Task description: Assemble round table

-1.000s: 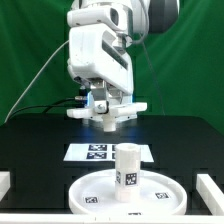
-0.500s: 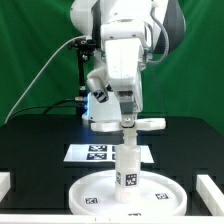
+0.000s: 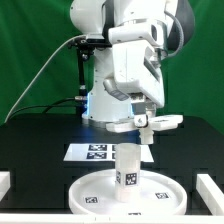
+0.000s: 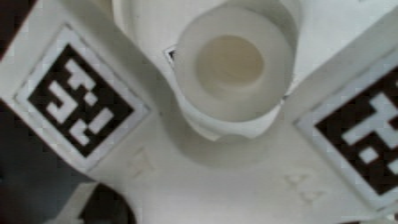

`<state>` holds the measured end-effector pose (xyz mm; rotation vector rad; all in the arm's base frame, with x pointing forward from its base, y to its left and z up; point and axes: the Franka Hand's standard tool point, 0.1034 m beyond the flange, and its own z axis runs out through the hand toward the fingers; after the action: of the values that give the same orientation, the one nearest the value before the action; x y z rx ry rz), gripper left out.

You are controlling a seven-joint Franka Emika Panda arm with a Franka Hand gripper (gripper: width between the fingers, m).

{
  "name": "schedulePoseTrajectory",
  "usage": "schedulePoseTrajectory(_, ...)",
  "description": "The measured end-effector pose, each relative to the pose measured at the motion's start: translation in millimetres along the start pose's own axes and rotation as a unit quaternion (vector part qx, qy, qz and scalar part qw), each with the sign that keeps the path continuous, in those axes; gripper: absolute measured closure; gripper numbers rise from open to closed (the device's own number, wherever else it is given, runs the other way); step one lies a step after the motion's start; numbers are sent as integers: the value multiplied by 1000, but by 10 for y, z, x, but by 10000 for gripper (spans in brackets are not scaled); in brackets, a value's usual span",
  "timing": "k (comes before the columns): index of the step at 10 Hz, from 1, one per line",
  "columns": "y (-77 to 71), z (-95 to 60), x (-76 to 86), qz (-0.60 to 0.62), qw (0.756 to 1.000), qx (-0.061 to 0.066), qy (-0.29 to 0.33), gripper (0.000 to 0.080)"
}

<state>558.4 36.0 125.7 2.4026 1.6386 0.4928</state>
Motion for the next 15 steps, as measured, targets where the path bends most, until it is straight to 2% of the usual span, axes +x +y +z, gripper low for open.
schedulePoseTrajectory(4, 48, -1, -290, 8, 1000, 1, -12, 351)
schedulePoseTrajectory(6, 80, -5, -362, 14, 1000, 1, -15, 351)
schedulePoseTrajectory(7, 101, 8, -363, 16, 1000, -7, -11, 351)
schedulePoseTrajectory(11, 25, 143, -369, 19, 1000, -2, -11, 351)
schedulePoseTrajectory(12, 44, 155, -335, 20, 1000, -14, -4, 351)
schedulePoseTrajectory(13, 57, 163, -317, 22, 1000, -20, 0, 351)
schedulePoseTrajectory(15, 47, 165, -283, 29, 999, -22, 3, 350)
